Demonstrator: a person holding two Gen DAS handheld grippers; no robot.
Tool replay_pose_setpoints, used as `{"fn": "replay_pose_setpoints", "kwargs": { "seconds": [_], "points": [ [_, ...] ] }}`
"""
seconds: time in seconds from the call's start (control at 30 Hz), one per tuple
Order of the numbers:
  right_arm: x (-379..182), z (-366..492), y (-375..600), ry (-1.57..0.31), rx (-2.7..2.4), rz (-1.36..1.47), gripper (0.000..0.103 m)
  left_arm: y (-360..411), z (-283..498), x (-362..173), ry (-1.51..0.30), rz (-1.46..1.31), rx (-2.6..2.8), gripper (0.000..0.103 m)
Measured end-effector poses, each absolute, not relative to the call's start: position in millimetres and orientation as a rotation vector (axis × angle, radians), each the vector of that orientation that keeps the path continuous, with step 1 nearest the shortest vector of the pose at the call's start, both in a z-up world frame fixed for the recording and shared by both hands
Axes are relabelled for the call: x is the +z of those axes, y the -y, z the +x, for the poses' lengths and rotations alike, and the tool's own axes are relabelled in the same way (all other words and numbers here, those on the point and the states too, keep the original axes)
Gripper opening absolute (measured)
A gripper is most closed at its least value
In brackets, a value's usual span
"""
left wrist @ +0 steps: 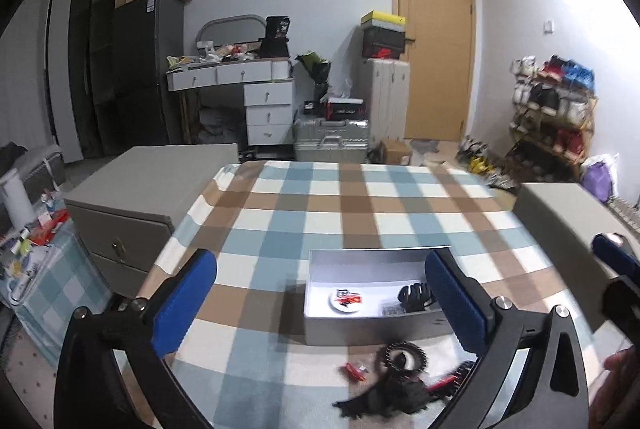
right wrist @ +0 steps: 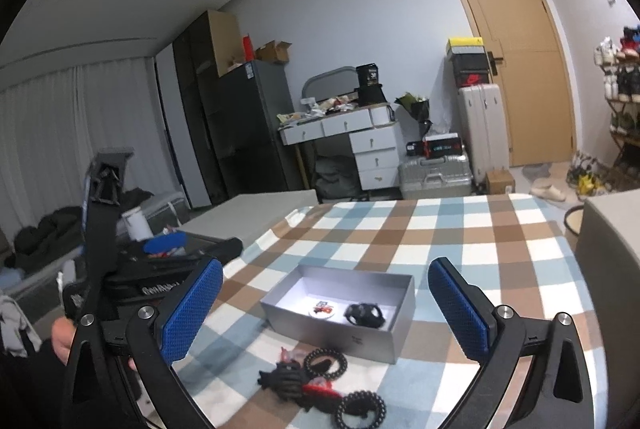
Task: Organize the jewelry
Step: 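Grasp the red hair clip with the right gripper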
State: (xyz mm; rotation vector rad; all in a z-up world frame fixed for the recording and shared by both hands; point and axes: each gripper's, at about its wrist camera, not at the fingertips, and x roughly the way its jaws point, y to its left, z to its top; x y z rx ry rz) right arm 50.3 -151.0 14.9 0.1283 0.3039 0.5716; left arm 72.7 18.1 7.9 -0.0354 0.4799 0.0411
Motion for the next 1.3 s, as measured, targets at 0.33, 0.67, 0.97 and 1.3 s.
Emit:
{"fn": "replay_pose_setpoints", "kwargs": {
  "seconds": [0.33,0.67,0.97,1.3],
  "points": [
    [-26,36,149,-0.389,0.477,0.002,0.103,-20,53,-29,-0.577,-0.087,0.048,0.102],
    [-84,38,146,-0.606,0.511,-0.023,0.103,-18,39,-73,-0.697,-0.092,0.011,0.102],
    [-100,58,131,-0.68,0.569,-0.018,0.095,-29,28,-91,-0.77,-0.11,0.031,0.102],
    [-102,87,107,-0.714,0.664,-0.056,0.059,-42,28,-99,-0.804,-0.122,0.056,0.102]
  ]
}}
